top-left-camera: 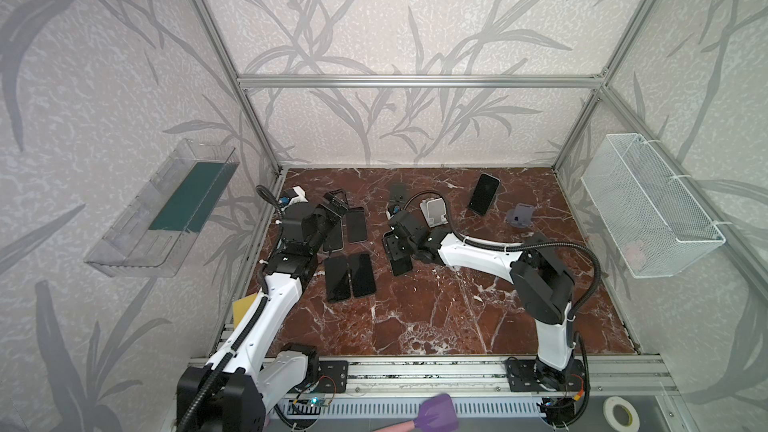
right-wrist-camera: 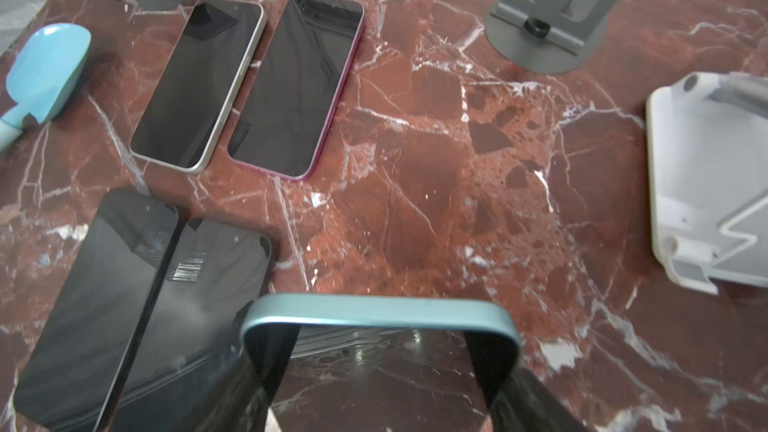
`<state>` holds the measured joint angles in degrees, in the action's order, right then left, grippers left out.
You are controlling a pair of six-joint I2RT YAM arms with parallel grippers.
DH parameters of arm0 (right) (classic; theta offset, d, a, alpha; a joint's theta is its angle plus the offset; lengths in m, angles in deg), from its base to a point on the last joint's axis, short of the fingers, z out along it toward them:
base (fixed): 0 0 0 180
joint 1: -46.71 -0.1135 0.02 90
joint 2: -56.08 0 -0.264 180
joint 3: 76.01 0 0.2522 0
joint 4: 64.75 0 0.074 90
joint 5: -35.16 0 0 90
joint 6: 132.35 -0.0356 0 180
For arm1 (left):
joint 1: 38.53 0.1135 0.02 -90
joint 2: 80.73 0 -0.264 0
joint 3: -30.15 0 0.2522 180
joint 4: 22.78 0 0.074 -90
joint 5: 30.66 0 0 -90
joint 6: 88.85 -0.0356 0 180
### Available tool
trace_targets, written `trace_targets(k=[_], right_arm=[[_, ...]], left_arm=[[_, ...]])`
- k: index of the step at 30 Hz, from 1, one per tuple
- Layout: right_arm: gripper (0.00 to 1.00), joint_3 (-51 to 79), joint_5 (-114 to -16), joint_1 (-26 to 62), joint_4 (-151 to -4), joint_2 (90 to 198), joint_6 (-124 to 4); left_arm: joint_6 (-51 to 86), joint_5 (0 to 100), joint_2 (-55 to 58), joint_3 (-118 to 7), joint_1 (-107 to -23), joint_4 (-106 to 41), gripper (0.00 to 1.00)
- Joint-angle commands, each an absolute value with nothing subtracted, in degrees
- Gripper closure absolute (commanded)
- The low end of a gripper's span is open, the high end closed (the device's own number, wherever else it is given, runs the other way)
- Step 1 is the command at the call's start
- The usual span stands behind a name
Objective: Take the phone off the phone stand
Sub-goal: 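Carry the teal-edged phone toward the robot beside the pink-edged phone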
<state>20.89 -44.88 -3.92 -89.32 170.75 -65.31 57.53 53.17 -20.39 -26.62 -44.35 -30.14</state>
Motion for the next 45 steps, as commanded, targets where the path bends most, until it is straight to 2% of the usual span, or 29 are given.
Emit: trace_targets(k=[1, 17, 35, 45], right_arm=[[0.31, 23.9, -45.8, -2.2, -91.4, 173.1, -66.2], [0.31, 37.0, -47.9, -0.9, -91.9, 186.0, -65.8], [0.31, 50.0, -38.3, -1.3, -91.0, 197.4, -66.0], [0.30, 58.7, -40.8, -0.1, -97.8, 201.4, -67.6]], left_arm=[[58.9, 51.9, -20.4, -26.6, -43.2, -27.9, 0.08], [62.2, 47.8, -17.2, -26.3, -38.3, -25.8, 0.11], [63.1, 46.1, -16.8, -26.4, -35.5, -24.9, 0.11], [63.4, 45.1, -16.2, -26.6, -35.4, -24.8, 0.11]])
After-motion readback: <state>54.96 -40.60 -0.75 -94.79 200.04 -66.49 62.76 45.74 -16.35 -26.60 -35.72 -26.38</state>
